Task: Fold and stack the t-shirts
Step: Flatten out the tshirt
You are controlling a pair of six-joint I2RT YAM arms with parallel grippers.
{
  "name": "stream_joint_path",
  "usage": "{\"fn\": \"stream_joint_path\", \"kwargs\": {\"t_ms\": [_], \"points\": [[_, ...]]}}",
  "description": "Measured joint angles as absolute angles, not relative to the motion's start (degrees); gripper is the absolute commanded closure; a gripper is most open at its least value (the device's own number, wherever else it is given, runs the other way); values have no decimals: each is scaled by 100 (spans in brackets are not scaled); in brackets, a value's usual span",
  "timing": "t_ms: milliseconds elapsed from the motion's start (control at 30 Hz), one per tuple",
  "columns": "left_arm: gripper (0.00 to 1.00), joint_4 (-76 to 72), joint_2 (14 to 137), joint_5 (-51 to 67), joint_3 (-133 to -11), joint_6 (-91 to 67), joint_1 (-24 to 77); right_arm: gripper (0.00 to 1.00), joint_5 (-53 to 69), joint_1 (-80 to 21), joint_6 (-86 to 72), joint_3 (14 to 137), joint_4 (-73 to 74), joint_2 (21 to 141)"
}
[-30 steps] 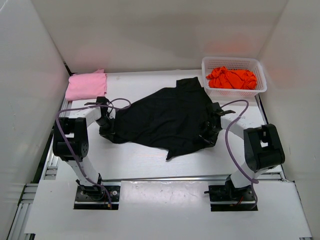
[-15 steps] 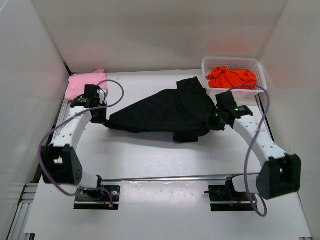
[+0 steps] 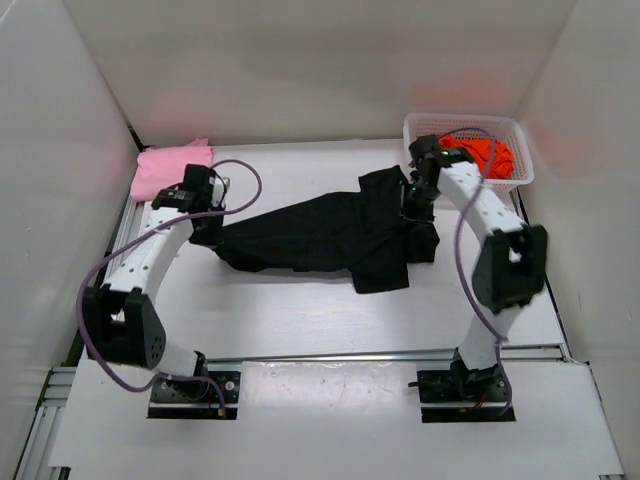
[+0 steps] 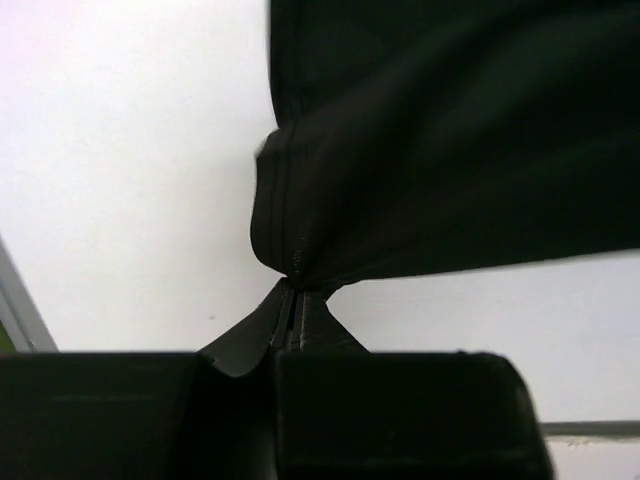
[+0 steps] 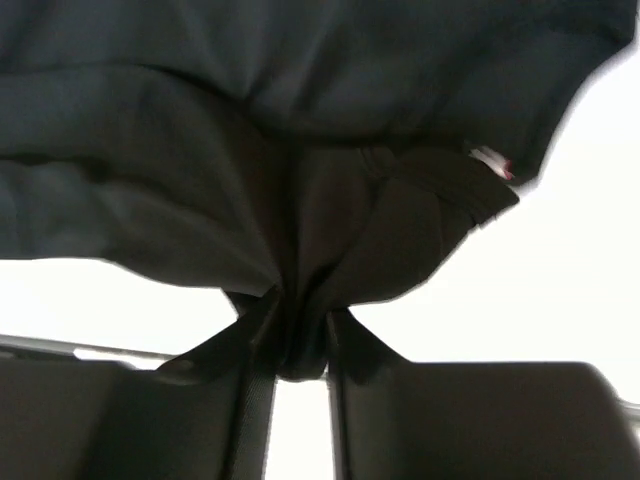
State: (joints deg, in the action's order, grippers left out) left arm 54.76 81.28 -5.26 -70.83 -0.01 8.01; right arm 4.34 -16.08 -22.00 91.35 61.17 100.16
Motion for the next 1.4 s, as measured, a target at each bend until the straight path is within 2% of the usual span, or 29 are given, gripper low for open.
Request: {"fn": "stream_joint_path", "kwargs": {"t_ms": [33, 67, 133, 167, 267, 533, 667, 767, 867, 967, 1000, 1067, 1167, 1267, 1333, 1400], "points": [[90, 5487, 8298, -530, -7035, -1, 849, 66, 491, -1588, -2204, 9397, 6165, 10457], [90, 5481, 8477, -534, -7000, 1, 888, 56, 532, -1553, -2204, 9723, 6198, 10938], [90, 5485, 8825, -537, -6976, 1, 947, 48, 624, -1476, -2206, 10342, 6156, 11756], [90, 5481, 8993, -543, -6976, 1, 958, 37, 646, -1444, -2202, 10565, 6136, 12077], [90, 5478, 9244, -563, -6967, -1, 956, 23, 598, -1389, -2196, 10516, 5996, 12298], [90, 5419, 9105, -578, -6578, -1, 954, 22, 58, -1647, -2388, 7116, 5238, 9295], [90, 5406, 9008, -580, -6429, -1, 954, 24, 62, -1664, -2517, 6534, 4923, 9393], [90, 5398, 8947, -582, -6410, -1, 954, 26, 56, -1734, -2596, 6401, 4510, 9992], [90, 5389, 8844, -585, -6394, -1, 954, 34, 14, -1841, -2685, 6431, 4394, 10300], [90, 5378, 8700, -602, -6300, -1, 954, 59, 30, -1942, -2749, 6473, 4292, 10335], [90, 5369, 8663, -615, -6261, -1, 954, 81, 38, -1970, -2790, 6484, 4278, 10361], [90, 5391, 8626, -642, -6213, -1, 954, 100, 97, -2016, -2829, 6490, 4241, 10398], [90, 5378, 8626, -674, -6202, -1, 937, 100, 257, -2067, -2932, 6589, 4222, 10484], [90, 5485, 8820, -735, -6484, 1, 875, 100, 384, -2062, -2908, 7251, 4359, 10853], [90, 5688, 9279, -843, -7223, 8, 779, 100, 480, -2005, -2875, 8525, 4849, 11351], [90, 5885, 10051, -1041, -8670, 3, 648, 100, 607, -1850, -2827, 10481, 5054, 11985]]}}
